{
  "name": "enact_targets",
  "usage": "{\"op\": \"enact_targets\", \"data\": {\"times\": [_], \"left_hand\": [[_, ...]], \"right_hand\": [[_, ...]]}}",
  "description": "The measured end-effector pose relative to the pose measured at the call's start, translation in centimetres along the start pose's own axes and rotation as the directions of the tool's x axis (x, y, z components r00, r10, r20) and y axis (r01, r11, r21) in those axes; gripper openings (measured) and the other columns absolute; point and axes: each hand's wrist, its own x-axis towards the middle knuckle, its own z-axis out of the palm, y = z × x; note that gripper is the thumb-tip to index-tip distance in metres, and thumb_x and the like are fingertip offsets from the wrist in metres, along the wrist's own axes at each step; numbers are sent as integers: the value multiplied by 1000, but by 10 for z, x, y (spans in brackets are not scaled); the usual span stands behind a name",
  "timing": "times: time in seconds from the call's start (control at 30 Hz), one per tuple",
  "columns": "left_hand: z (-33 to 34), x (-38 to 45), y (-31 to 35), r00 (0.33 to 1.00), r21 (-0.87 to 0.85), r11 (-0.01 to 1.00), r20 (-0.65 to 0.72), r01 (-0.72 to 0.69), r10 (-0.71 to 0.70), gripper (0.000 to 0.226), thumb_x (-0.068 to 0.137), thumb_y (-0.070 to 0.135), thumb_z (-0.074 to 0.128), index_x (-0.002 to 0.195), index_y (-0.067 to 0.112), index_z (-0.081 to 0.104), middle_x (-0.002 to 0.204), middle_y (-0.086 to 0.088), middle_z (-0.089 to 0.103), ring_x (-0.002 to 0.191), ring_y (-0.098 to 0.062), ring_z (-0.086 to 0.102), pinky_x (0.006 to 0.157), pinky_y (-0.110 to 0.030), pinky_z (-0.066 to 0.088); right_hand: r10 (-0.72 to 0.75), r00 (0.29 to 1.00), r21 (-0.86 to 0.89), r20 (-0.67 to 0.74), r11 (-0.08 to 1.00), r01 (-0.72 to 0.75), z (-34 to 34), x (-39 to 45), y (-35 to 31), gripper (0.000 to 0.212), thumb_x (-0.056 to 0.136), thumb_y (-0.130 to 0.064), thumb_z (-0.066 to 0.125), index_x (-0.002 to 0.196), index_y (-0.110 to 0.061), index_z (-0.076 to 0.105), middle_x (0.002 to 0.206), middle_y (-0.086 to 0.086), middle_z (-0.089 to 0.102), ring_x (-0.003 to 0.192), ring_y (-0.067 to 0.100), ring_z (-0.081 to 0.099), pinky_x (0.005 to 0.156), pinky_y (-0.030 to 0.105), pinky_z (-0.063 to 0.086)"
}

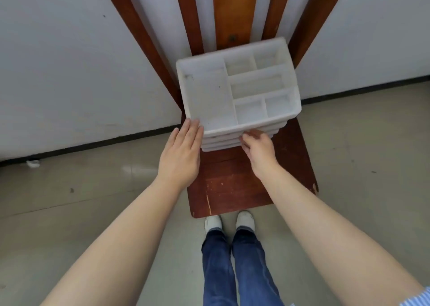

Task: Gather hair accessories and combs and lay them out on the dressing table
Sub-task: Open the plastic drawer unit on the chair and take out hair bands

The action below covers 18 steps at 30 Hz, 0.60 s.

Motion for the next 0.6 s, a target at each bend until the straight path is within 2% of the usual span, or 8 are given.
{"op": "enact_targets", "data": {"times": [0.07,0.13,0.23,0.37,0.43,0.47,0.53,0.6], "left_hand": [[4,2,-3,996,13,998,-72,-55,56,56,64,-8,74,117,-11,55,123,-30,59,114,-47,54,90,-60,45],[4,2,-5,994,18,997,-82,-78,79,59,56,-10,79,111,-13,58,116,-31,63,107,-49,58,82,-62,48],[5,2,-5,993,1,995,-64,-100,100,62,53,-12,80,111,-15,58,116,-32,62,107,-51,57,80,-63,48],[8,3,-7,993,-16,994,-51,-103,103,59,58,-18,70,115,-16,54,119,-34,60,109,-53,54,83,-63,46],[9,2,-9,991,-18,993,-64,-116,115,52,65,-17,53,117,-16,52,122,-33,58,111,-52,52,86,-63,44],[9,2,-9,991,-15,993,-69,-115,114,52,66,-14,48,118,-16,51,123,-33,57,112,-52,52,87,-62,43],[9,2,-7,992,-16,995,-70,-102,100,56,65,-17,53,121,-16,48,126,-33,54,116,-53,48,91,-62,41],[9,1,-5,995,-38,996,-55,-79,77,62,71,-16,55,130,-11,38,138,-30,43,130,-47,32,105,-52,28]], "right_hand": [[63,997,116,-49,992,-57,4,7,2,21,89,7,47,97,-12,53,93,1,57,104,19,52,107,38,40],[71,989,24,-131,997,-68,6,11,5,27,88,7,46,110,-8,52,98,3,60,102,18,52,105,38,42],[204,958,92,-201,978,-189,8,23,7,38,88,4,48,124,-5,46,125,18,54,116,29,52,104,39,44],[355,924,398,-144,875,-275,19,42,3,45,87,11,45,130,-3,42,117,18,54,115,27,52,100,34,47],[397,908,497,-132,819,-286,21,45,4,37,87,15,45,121,1,49,101,16,57,114,28,53,97,33,48],[396,912,532,-105,798,-285,19,44,8,28,87,15,43,109,2,54,89,14,56,108,27,55,95,33,47],[352,935,620,-48,744,-248,14,37,16,27,87,14,33,82,-2,54,79,10,53,89,25,58,100,38,43],[321,946,649,-45,729,-216,4,30,29,33,88,11,26,72,-6,50,76,10,52,75,22,54,104,41,38]]}}
